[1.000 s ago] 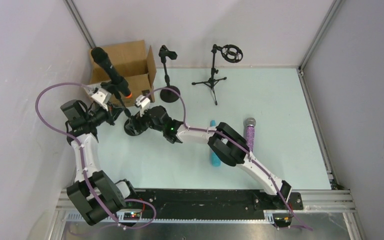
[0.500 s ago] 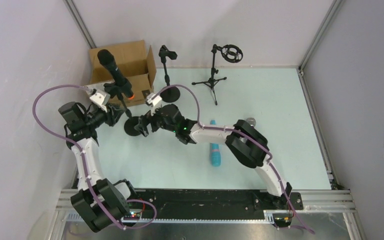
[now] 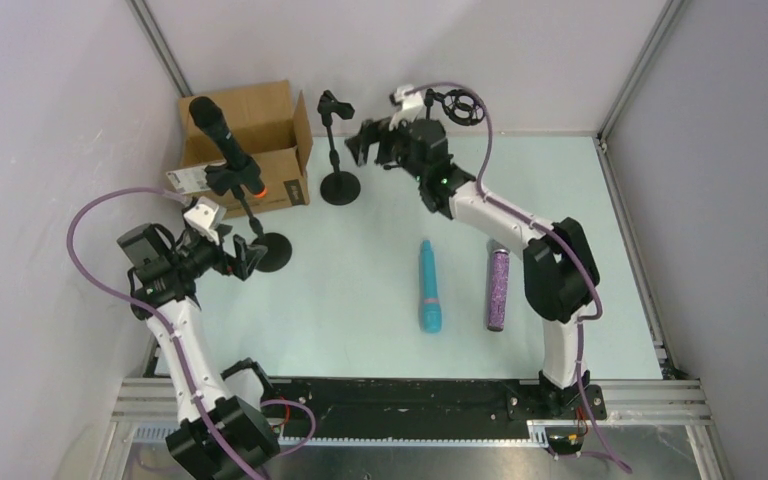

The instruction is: Attach the microphones to the stand

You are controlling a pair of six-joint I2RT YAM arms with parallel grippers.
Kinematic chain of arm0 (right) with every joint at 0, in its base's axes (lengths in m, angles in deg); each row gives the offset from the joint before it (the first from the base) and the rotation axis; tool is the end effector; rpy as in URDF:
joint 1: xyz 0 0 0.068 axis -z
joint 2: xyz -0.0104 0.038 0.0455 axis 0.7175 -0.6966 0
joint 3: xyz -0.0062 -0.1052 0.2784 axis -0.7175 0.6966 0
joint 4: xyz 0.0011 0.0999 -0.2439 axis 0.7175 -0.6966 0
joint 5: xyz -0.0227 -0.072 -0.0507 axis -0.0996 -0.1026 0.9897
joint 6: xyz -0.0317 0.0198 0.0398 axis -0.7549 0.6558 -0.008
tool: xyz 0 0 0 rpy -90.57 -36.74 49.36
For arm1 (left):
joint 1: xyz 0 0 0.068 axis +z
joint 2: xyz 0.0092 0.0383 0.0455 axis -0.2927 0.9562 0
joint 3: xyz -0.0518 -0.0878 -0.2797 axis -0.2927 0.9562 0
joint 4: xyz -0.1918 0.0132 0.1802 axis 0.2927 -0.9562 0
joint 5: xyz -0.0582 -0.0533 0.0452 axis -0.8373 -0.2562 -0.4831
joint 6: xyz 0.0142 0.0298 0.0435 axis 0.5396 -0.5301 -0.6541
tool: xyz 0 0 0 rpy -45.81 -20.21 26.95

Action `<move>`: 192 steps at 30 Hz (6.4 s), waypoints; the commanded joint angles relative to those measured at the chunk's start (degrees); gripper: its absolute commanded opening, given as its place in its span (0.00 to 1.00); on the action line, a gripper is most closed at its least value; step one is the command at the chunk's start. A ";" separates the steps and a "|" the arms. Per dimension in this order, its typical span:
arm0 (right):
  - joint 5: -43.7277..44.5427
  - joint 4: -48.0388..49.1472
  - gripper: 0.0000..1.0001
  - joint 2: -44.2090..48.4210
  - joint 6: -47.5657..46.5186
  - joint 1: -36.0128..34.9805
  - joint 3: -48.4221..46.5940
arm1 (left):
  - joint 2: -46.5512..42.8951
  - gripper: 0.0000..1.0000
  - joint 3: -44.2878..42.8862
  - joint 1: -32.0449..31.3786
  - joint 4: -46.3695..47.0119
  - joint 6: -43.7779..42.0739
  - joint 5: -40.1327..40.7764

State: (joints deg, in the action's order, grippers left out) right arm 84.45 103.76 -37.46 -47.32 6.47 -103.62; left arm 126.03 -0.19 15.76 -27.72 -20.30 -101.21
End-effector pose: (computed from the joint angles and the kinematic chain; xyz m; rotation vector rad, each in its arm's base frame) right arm 0.3770 0.3113 0.3471 -0.3936 1.6084 0.7519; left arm 0.1562 0.0630 0.3262 0.5401 1.7990 -0.3543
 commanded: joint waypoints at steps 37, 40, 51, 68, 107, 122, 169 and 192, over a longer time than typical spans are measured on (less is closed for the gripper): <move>-21.08 -3.20 0.17 -23.34 -5.88 6.19 -40.10 | -2.91 1.00 -11.64 10.10 -14.05 6.11 -7.87; -20.53 -3.11 0.06 -21.73 -5.44 5.87 -38.81 | -3.12 1.00 -12.25 10.08 -14.04 6.67 -8.51; -16.53 4.94 0.00 -0.43 -4.96 2.08 -11.05 | -2.94 1.00 -17.71 9.98 -14.06 10.19 -19.75; -11.22 6.65 0.00 24.08 -8.15 -9.05 16.07 | -12.87 1.00 -12.84 9.82 -13.98 8.21 -27.28; -4.31 0.74 0.69 45.74 -4.42 -10.78 38.14 | -15.10 1.00 -9.66 -15.33 -14.00 7.80 -12.00; 10.82 -19.03 0.99 59.90 2.15 -5.56 40.23 | -12.57 1.00 -10.86 -15.53 -13.97 7.18 -11.81; 17.90 -41.24 0.00 47.33 18.73 -6.95 44.23 | -16.77 1.00 -15.56 -16.04 -13.97 1.38 -15.71; -19.85 -51.33 0.00 45.61 19.67 -13.63 3.32 | -30.08 1.00 -18.90 -17.93 -13.99 -63.93 -18.90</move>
State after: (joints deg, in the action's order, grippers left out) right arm 71.31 48.71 15.66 -29.09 -3.91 -94.42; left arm 97.31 -21.44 -1.90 -41.80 -66.83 -117.76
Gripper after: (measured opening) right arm 0.396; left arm 0.996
